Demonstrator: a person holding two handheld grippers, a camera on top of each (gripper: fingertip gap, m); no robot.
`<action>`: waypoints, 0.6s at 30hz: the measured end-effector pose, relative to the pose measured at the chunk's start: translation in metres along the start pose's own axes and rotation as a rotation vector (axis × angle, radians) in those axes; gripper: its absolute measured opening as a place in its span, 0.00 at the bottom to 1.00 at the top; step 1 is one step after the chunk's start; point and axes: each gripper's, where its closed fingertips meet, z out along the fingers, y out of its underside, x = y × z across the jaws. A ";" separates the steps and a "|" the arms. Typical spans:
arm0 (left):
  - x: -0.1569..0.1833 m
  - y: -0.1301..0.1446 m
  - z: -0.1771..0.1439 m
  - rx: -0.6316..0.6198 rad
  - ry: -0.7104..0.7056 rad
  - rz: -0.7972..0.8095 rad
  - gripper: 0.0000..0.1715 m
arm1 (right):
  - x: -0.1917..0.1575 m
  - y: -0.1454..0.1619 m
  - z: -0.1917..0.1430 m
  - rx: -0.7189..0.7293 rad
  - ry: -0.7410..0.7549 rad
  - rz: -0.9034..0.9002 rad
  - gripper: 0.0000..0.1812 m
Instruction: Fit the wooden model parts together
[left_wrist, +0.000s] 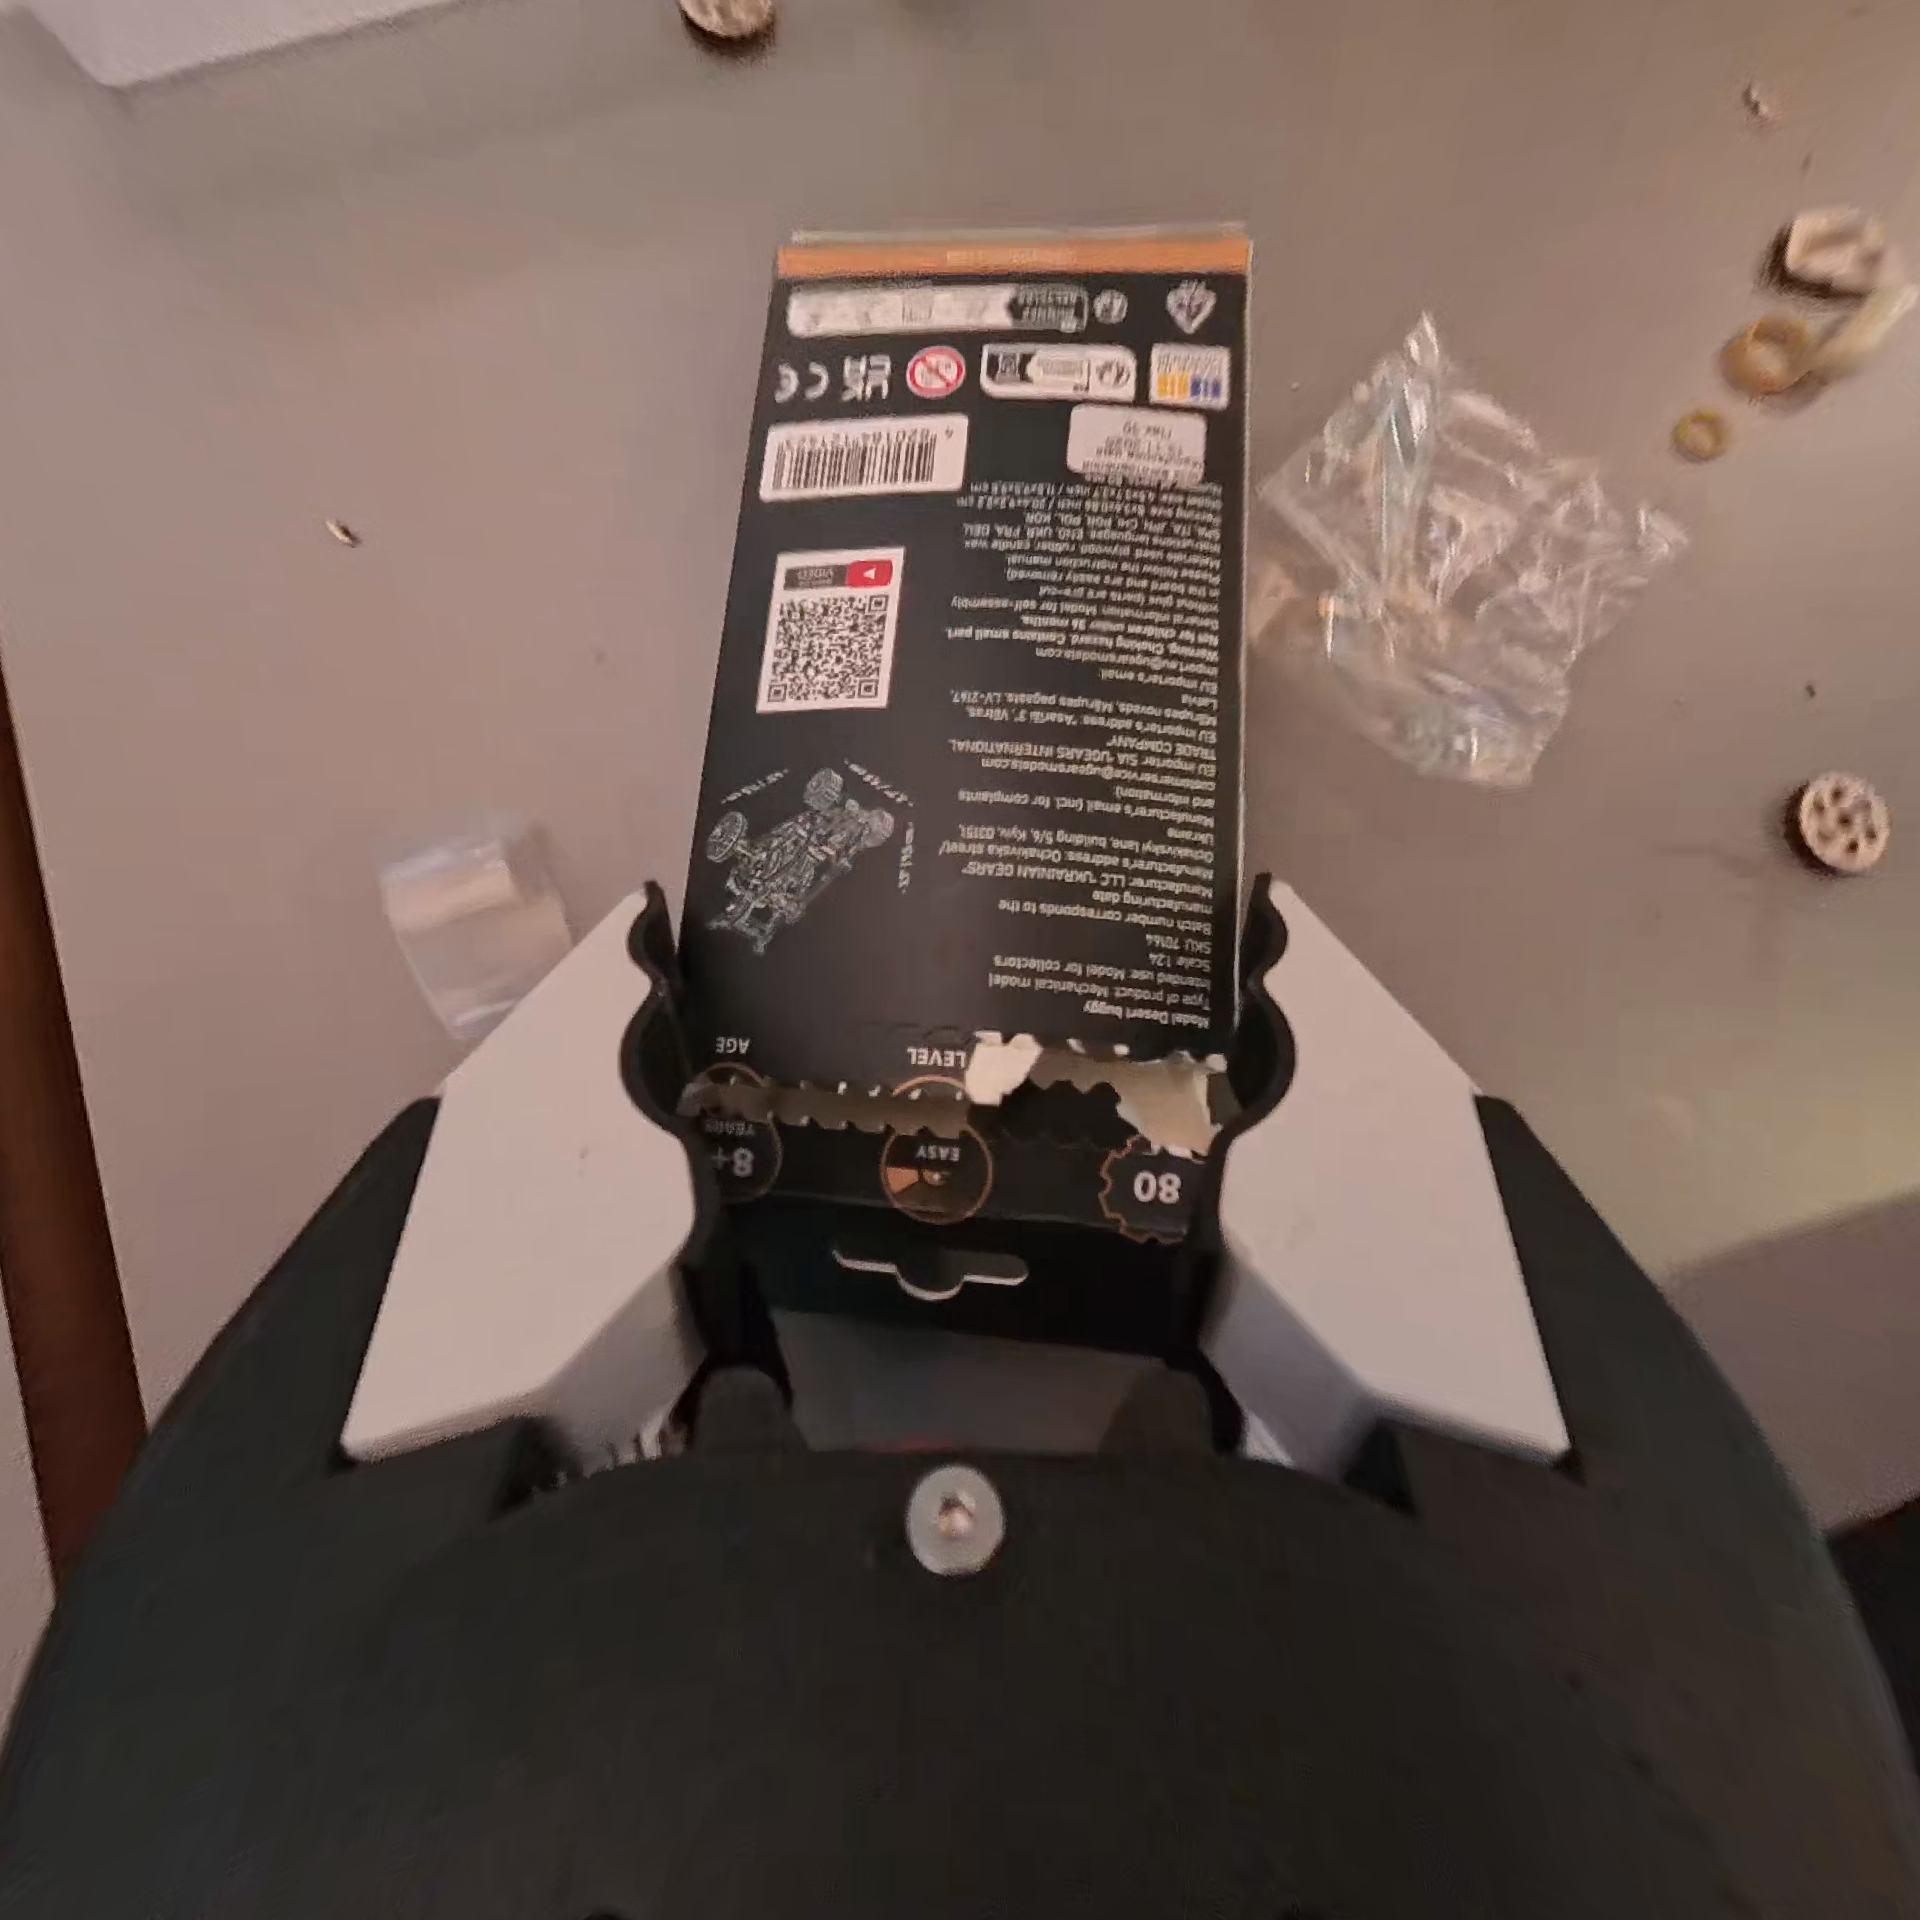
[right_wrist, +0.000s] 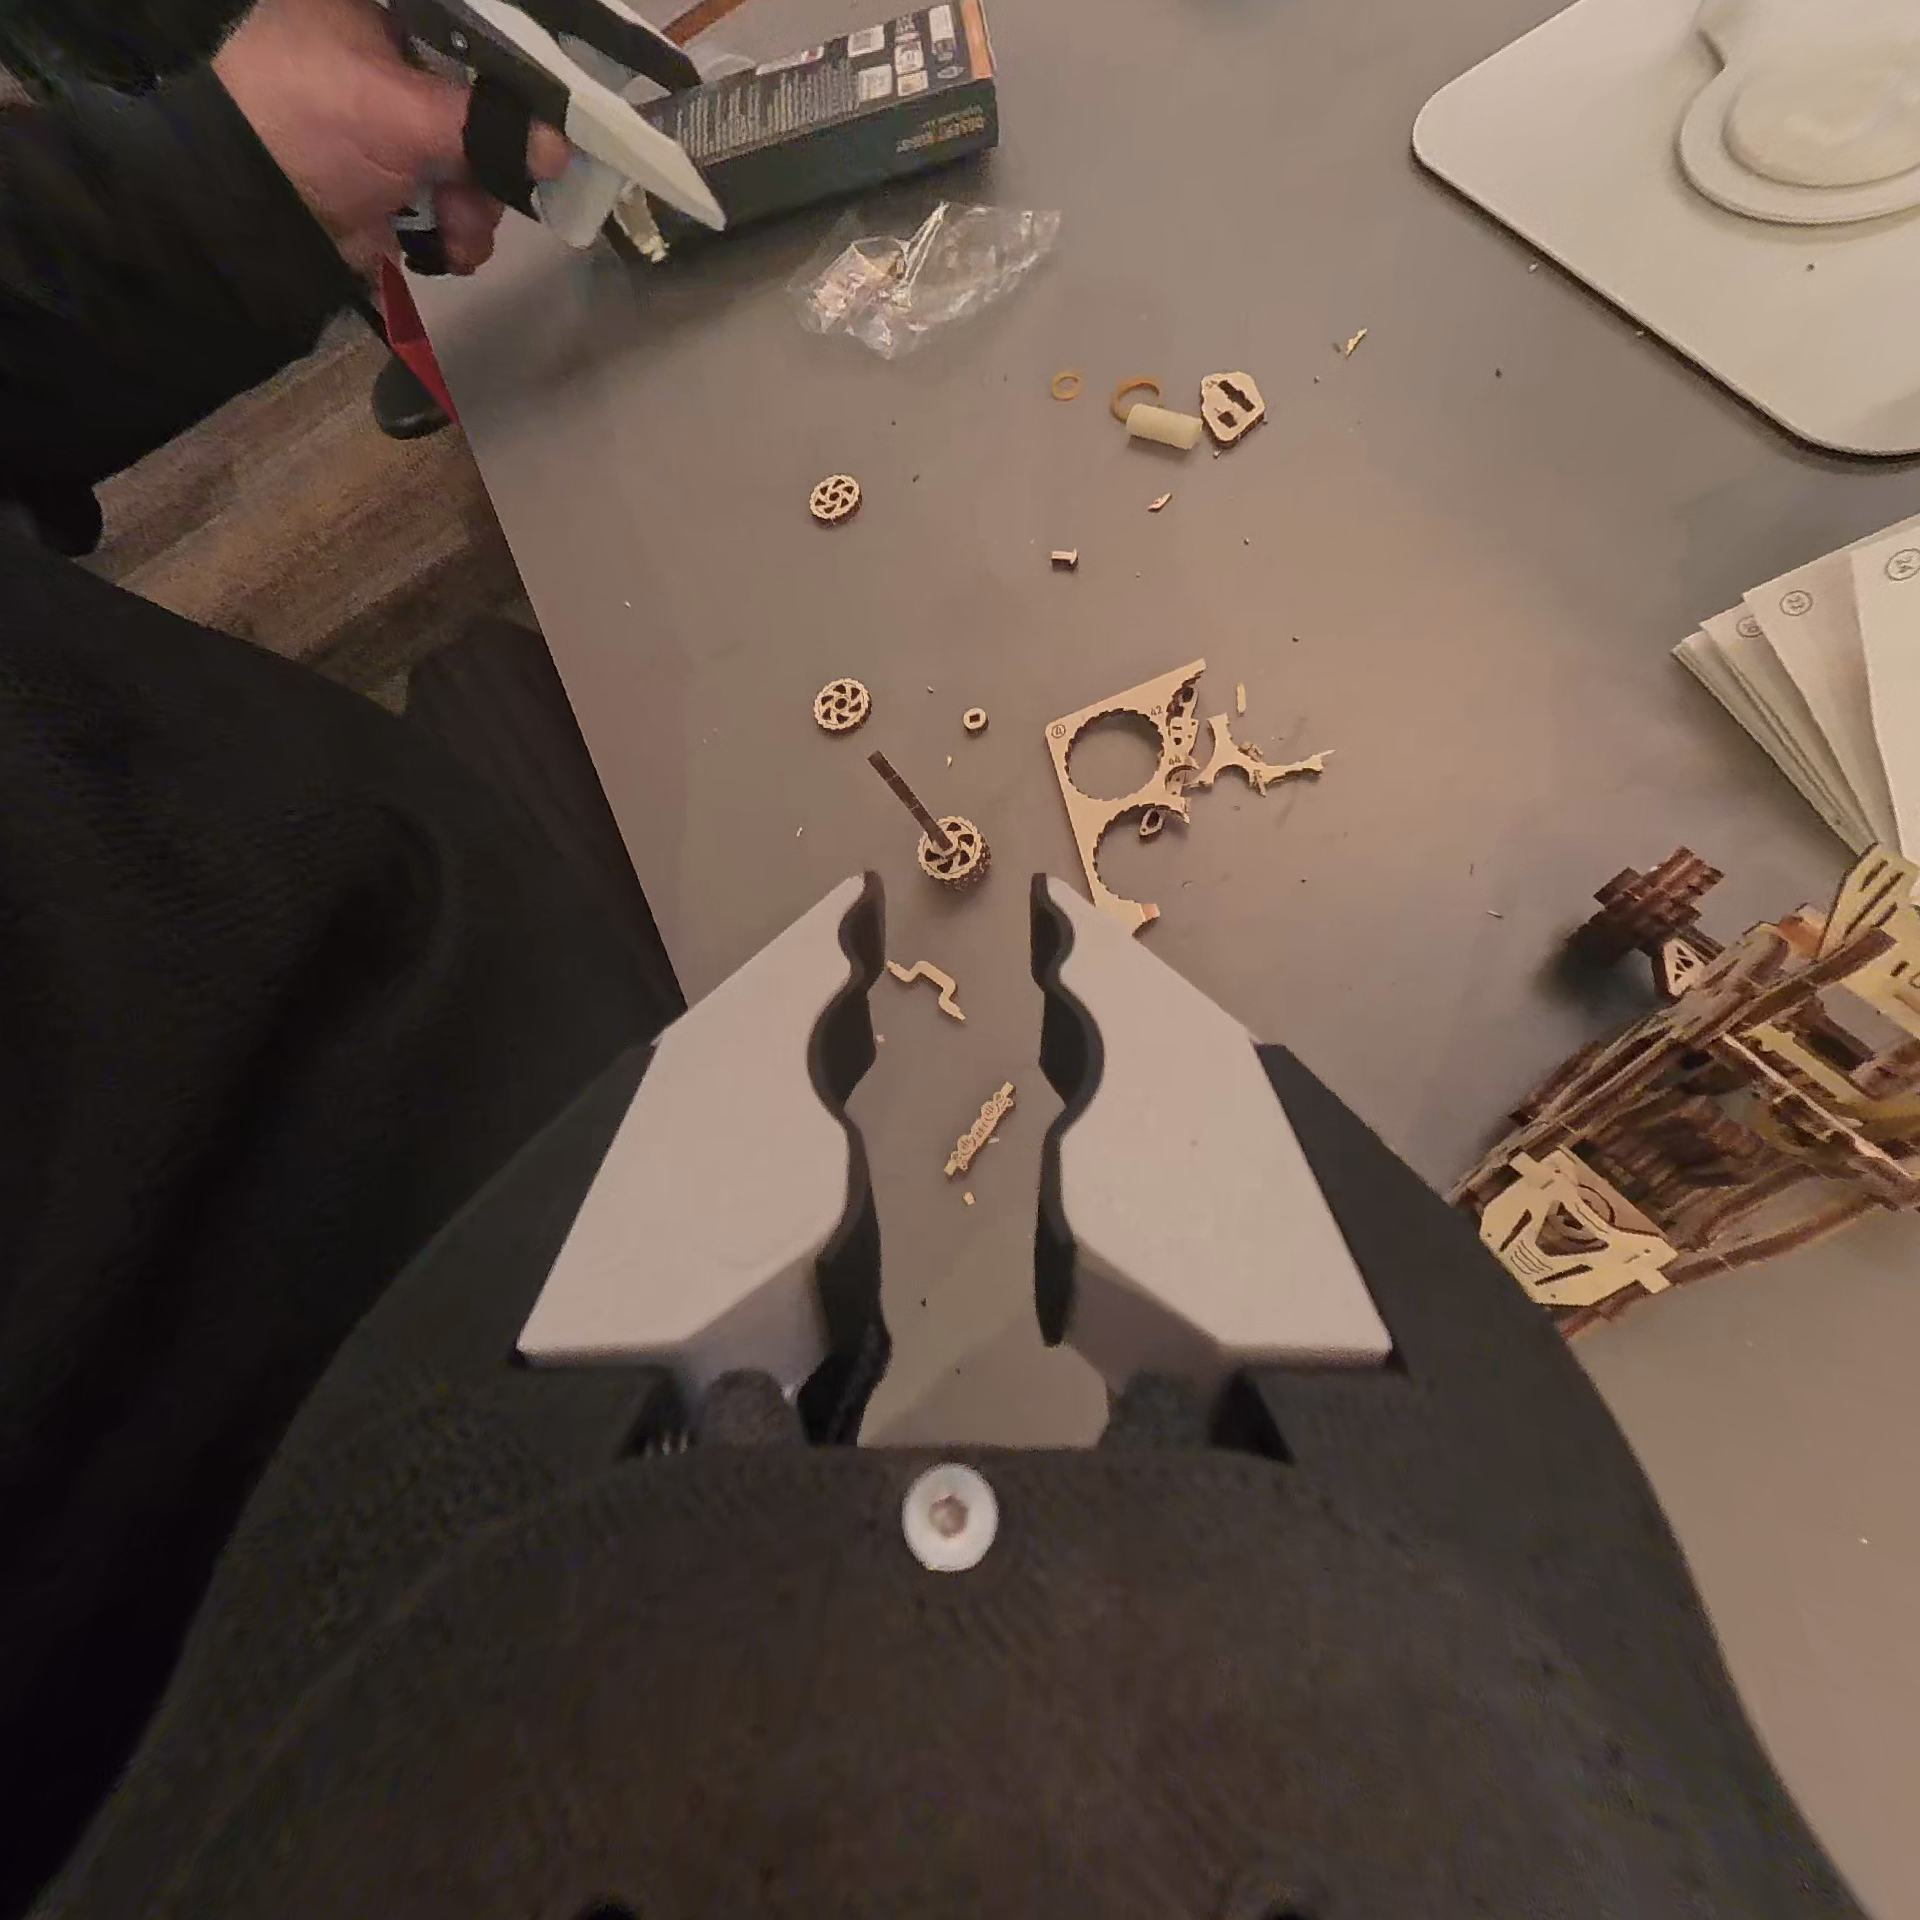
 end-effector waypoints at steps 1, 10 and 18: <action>0.004 0.006 -0.001 -0.048 0.011 0.028 0.62 | 0.000 0.001 0.000 -0.003 0.002 -0.002 0.14; -0.003 -0.090 -0.016 0.007 0.033 0.180 0.50 | 0.003 0.002 0.002 0.009 -0.024 0.004 0.14; -0.041 -0.140 0.101 -0.104 -0.048 0.167 0.34 | 0.003 0.005 -0.004 0.031 -0.029 0.011 0.14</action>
